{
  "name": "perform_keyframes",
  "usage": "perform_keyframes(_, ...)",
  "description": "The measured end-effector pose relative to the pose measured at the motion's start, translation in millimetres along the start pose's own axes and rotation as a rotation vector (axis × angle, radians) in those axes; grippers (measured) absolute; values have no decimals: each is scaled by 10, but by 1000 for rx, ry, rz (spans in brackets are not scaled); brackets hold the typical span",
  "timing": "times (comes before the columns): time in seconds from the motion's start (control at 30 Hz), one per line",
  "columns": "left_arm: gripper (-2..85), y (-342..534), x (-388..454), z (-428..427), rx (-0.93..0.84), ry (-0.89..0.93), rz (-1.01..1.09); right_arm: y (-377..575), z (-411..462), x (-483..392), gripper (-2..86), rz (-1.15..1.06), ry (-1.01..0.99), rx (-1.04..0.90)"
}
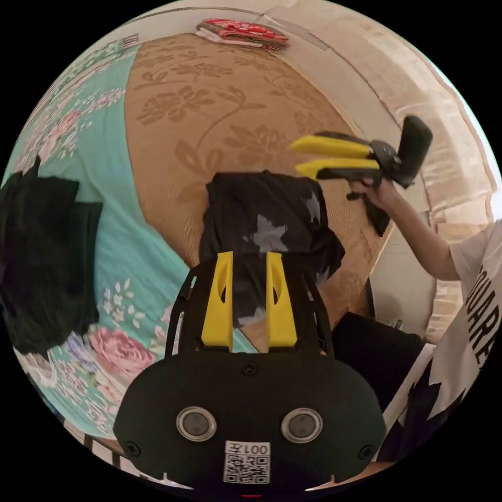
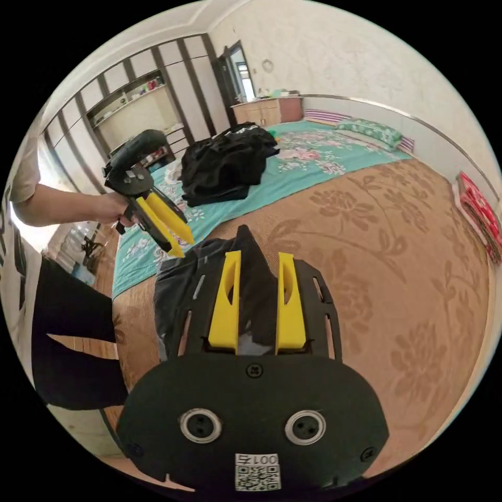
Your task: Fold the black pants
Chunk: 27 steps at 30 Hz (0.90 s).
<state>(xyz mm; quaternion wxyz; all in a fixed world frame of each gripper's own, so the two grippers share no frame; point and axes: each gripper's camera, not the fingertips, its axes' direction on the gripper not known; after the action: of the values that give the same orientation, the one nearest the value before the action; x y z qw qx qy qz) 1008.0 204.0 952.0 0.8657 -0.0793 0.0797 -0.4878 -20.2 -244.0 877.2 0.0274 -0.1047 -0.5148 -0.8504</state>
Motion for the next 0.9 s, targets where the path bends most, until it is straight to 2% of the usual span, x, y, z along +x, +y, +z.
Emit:
perform_keyframes(0.2,53,651,85,195,-1,-43,-100,-749,724,410,81,-183,-241,-224)
perform_keyframes(0.3,26,840,8,310,-37,-99,-163,-992,986,646,50,-134,-349,-339)
perform_keyframes(0.4,-2,1026,-143,315,0,-15,-230,-1214,936,959,32,-68,-466,-306)
perform_keyframes(0.53,-8,1349,-218,106,129,-68,-246,-1408,807,1272,24,4,-529,-240)
perform_keyframes(0.6,-8,1494,-303,62,179,-50,-281,-1455,946,1519,22,126,-588,-222)
perform_keyframes(0.7,-9,1666,-458,134,145,-27,-332,-1498,1274,1708,21,224,-598,-291)
perform_keyframes(0.77,-8,1810,-523,129,79,-106,-331,-1616,1238,1815,22,236,-640,-236)
perform_keyframes(0.9,2,2017,-707,9,183,-19,-326,-2113,947,1745,43,61,-428,-231)
